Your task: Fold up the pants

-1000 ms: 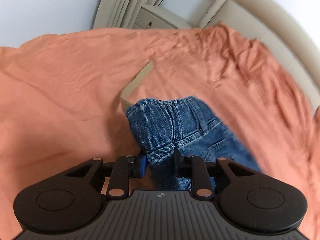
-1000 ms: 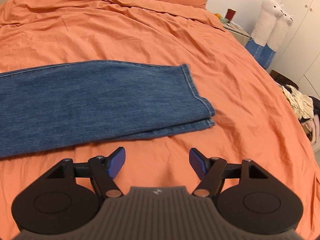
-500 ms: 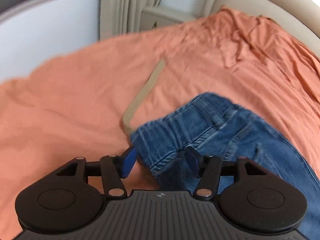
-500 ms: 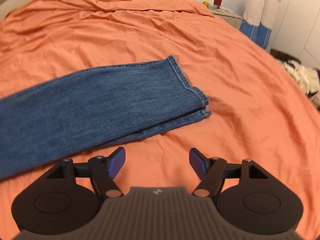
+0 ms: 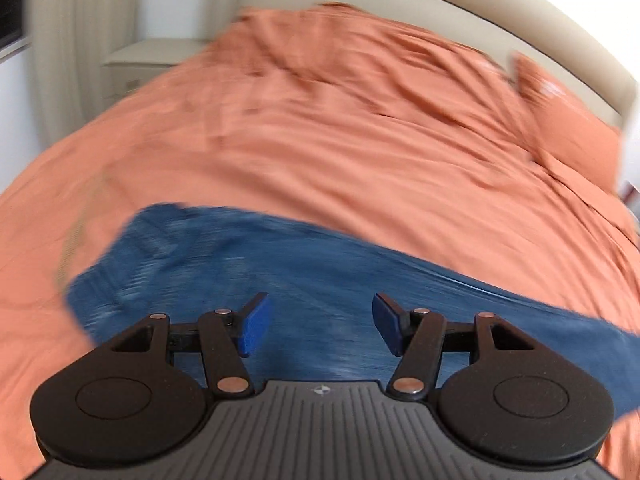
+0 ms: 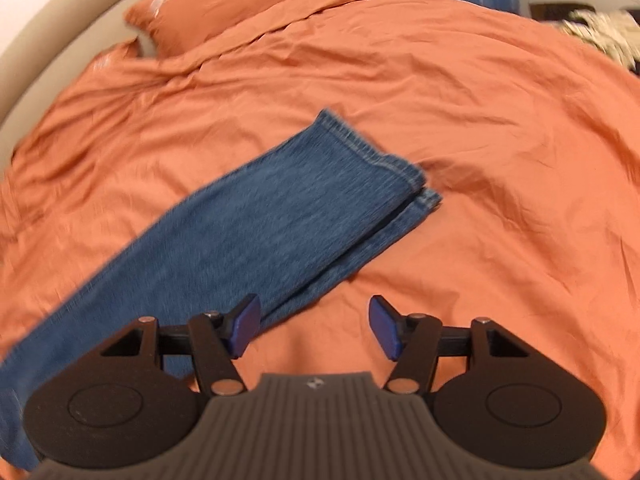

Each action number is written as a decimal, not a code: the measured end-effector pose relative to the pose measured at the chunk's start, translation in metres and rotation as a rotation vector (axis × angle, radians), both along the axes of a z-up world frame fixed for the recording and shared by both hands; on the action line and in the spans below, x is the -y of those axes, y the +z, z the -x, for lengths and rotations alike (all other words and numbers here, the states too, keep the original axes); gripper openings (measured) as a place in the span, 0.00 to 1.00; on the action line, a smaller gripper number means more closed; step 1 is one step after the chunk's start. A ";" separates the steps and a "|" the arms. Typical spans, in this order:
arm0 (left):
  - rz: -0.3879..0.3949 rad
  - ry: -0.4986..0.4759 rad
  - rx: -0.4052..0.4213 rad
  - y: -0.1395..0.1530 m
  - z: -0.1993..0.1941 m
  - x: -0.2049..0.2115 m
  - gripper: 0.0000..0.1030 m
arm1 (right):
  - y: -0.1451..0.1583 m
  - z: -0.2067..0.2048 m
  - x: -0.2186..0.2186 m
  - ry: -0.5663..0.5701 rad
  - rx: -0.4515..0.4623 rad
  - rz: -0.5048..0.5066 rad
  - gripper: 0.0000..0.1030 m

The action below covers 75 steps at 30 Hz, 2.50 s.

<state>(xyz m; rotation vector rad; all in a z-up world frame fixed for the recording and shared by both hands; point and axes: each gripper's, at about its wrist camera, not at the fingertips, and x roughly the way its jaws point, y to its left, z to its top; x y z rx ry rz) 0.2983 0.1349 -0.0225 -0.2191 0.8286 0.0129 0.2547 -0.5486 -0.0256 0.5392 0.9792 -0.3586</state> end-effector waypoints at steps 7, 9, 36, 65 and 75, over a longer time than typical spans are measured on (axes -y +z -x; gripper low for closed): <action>-0.046 -0.253 -0.012 0.004 -0.029 0.091 0.63 | -0.001 0.015 0.053 -0.125 0.100 -0.170 0.56; -0.052 -0.313 -0.019 0.001 -0.036 0.115 0.63 | -0.005 0.017 0.067 -0.156 0.115 -0.195 0.56; -0.148 -0.452 -0.187 -0.092 -0.073 0.226 0.61 | -0.055 -0.021 0.139 -0.181 0.194 -0.205 0.00; -0.247 -0.709 -0.112 -0.125 -0.126 0.367 0.40 | -0.084 -0.017 0.132 -0.261 0.309 -0.409 0.05; -0.372 -0.739 -0.104 -0.142 -0.143 0.402 0.39 | -0.087 -0.023 0.136 -0.224 0.286 -0.372 0.04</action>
